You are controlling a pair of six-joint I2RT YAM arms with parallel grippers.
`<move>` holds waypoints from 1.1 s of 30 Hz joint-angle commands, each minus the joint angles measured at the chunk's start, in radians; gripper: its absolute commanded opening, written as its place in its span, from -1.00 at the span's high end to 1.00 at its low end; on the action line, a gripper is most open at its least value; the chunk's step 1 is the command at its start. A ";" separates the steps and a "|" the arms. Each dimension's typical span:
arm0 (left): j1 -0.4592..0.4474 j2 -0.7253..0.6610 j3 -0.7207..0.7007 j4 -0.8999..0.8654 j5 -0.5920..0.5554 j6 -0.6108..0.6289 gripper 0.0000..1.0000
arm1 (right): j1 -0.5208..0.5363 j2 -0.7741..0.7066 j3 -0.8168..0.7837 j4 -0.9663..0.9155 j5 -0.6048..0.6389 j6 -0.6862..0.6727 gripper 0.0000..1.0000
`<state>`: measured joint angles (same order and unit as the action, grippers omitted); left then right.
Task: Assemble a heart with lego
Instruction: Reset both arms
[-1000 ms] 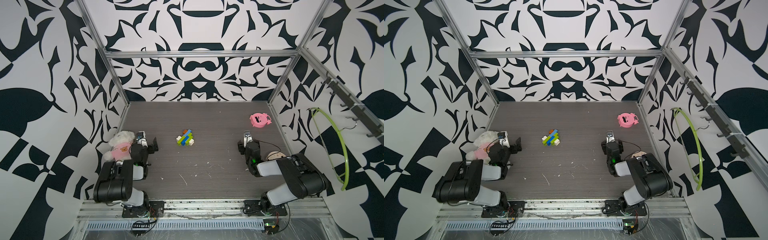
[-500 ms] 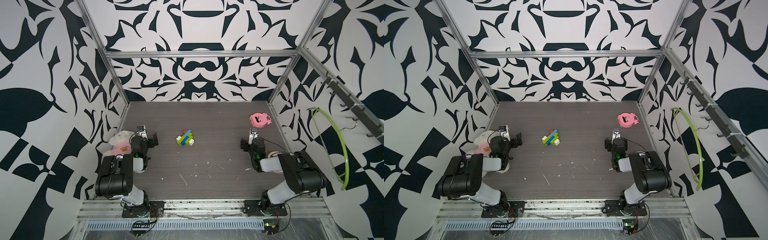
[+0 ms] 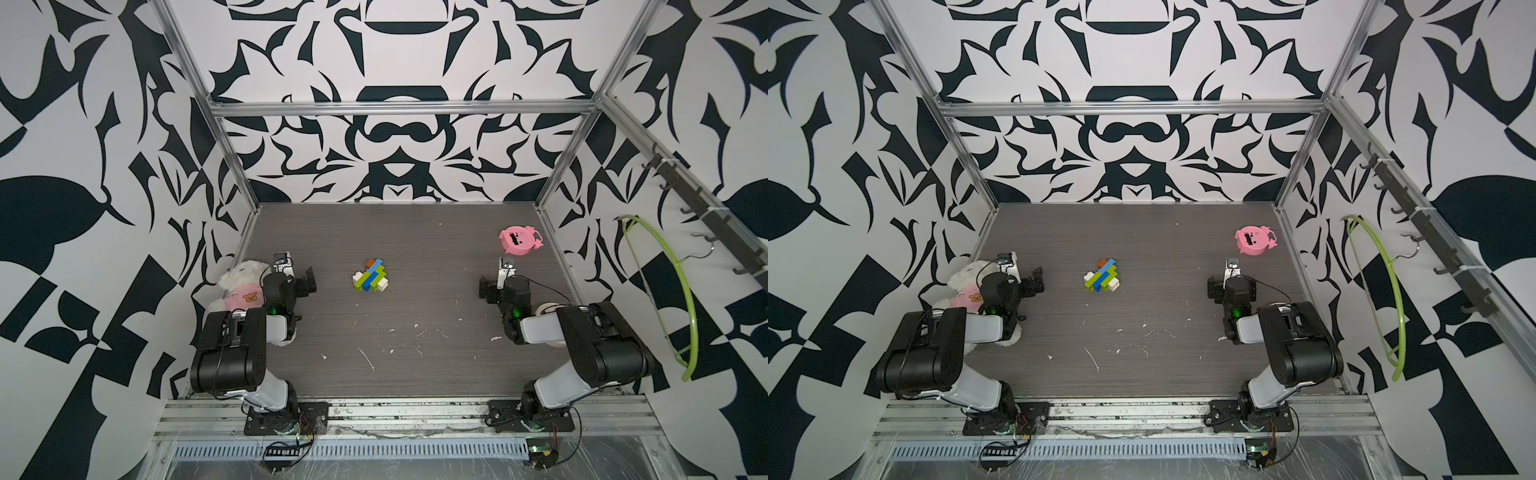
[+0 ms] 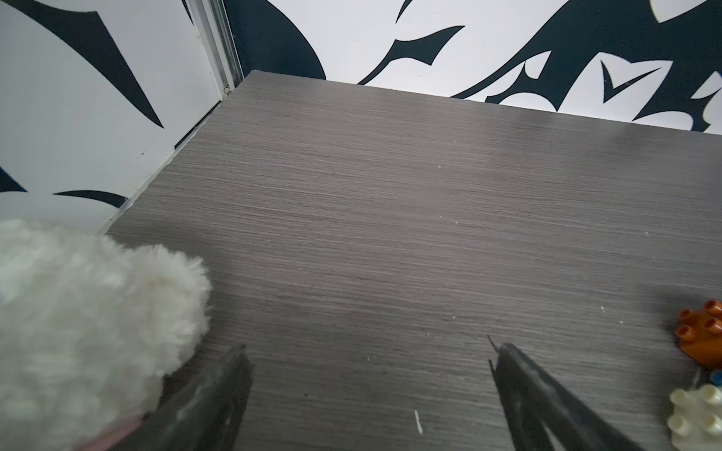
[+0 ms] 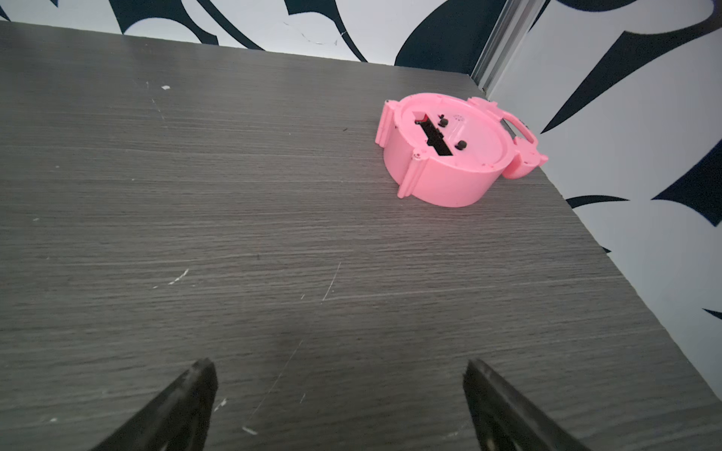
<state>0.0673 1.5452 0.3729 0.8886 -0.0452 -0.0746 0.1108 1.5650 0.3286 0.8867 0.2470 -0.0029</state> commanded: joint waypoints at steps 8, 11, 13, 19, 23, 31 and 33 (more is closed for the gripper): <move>0.001 -0.003 0.012 -0.017 -0.007 -0.003 -0.98 | -0.002 -0.017 0.024 0.023 0.000 0.005 -0.99; 0.002 -0.007 0.000 0.003 0.032 0.008 -0.98 | -0.003 -0.022 0.012 0.039 -0.181 -0.053 -0.99; 0.002 -0.015 -0.031 0.049 0.116 0.046 -0.98 | -0.017 -0.028 -0.026 0.102 -0.280 -0.079 -0.99; 0.008 -0.007 -0.003 0.011 -0.081 -0.038 -0.99 | -0.036 -0.020 0.001 0.065 -0.170 -0.002 -0.99; 0.008 -0.005 -0.015 0.031 0.040 0.010 -0.98 | -0.037 -0.010 -0.001 0.088 -0.177 -0.019 -0.99; 0.010 0.000 0.007 -0.004 -0.080 -0.051 -0.99 | -0.043 -0.024 0.019 0.017 -0.100 0.027 -0.99; 0.009 -0.001 0.004 0.002 -0.085 -0.046 -0.98 | -0.043 -0.015 0.032 0.007 -0.194 -0.007 -0.99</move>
<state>0.0731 1.5440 0.3622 0.8948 -0.0898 -0.1047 0.0715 1.5631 0.3256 0.8894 0.0853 -0.0032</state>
